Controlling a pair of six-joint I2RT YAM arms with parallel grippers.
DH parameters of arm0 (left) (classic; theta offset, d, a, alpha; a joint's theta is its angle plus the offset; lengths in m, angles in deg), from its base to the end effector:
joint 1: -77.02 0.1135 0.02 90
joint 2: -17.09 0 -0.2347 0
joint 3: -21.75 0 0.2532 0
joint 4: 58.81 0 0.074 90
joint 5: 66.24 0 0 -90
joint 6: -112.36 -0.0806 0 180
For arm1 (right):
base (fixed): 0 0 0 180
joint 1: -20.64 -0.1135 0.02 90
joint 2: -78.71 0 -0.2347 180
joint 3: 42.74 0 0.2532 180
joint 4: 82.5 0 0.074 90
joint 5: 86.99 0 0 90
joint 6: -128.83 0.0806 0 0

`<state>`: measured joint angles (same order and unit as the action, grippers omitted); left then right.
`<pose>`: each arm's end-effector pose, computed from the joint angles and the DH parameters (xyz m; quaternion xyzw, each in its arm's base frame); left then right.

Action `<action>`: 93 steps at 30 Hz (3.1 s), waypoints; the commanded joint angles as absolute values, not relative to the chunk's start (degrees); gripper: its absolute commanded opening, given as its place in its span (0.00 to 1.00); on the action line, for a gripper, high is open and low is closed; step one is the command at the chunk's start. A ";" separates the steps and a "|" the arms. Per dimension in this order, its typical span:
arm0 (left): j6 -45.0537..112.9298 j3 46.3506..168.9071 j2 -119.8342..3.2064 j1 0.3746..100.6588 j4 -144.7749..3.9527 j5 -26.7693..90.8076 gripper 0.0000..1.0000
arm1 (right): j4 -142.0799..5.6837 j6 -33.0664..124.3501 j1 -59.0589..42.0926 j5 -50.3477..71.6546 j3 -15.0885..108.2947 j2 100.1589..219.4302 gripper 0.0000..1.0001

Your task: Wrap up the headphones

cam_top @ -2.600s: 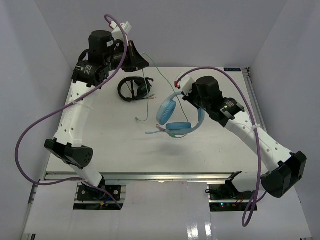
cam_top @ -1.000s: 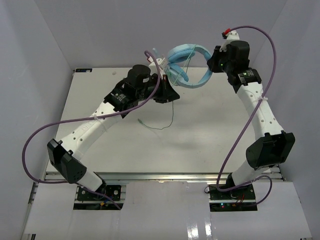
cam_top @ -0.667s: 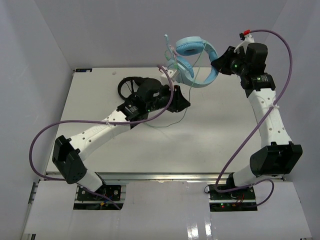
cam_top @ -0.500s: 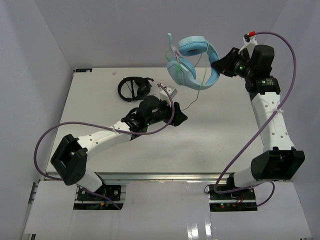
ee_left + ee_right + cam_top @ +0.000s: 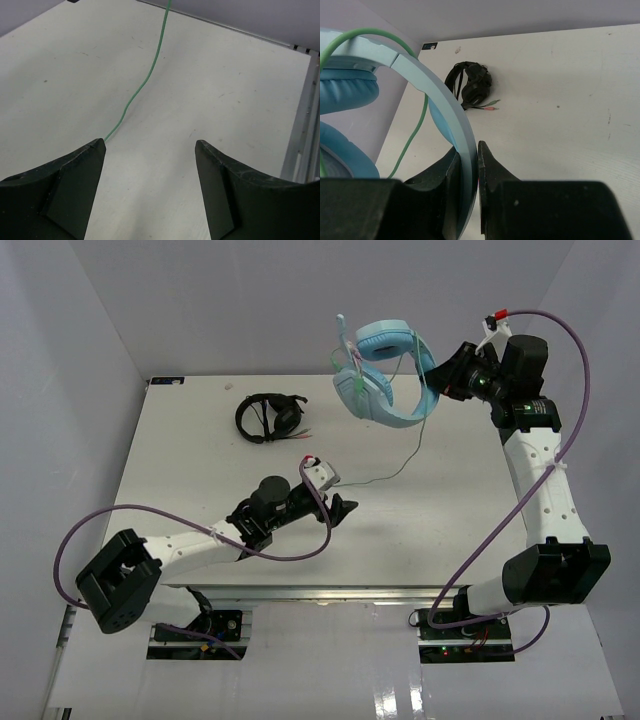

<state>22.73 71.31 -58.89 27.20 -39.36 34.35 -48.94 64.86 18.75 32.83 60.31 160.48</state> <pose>0.2093 -0.2708 0.2100 0.3674 0.6517 -0.3425 0.5684 0.3615 0.0520 0.4071 -0.0005 0.7696 0.3407 0.5401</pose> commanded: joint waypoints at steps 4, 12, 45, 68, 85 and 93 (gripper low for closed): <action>0.12 71.39 -64.09 27.45 -42.00 40.85 0.85 | -51.84 65.90 18.80 36.52 61.05 156.12 0.08; -3.35 77.28 -75.51 33.79 -42.10 44.91 0.85 | -51.79 66.24 18.62 38.22 60.32 153.63 0.08; -3.69 90.81 -95.86 35.54 -40.44 46.61 0.00 | -52.76 67.35 18.10 38.98 56.89 150.72 0.08; -4.48 63.51 -48.45 36.37 -51.26 57.50 0.00 | -48.82 56.19 18.27 25.32 60.49 153.47 0.08; 7.19 77.24 -48.22 37.82 -59.21 55.31 0.00 | -41.20 45.36 18.01 26.83 54.34 157.36 0.08; 14.71 85.45 -42.25 37.82 -68.28 55.45 0.00 | -43.69 40.08 17.13 22.39 44.25 157.61 0.08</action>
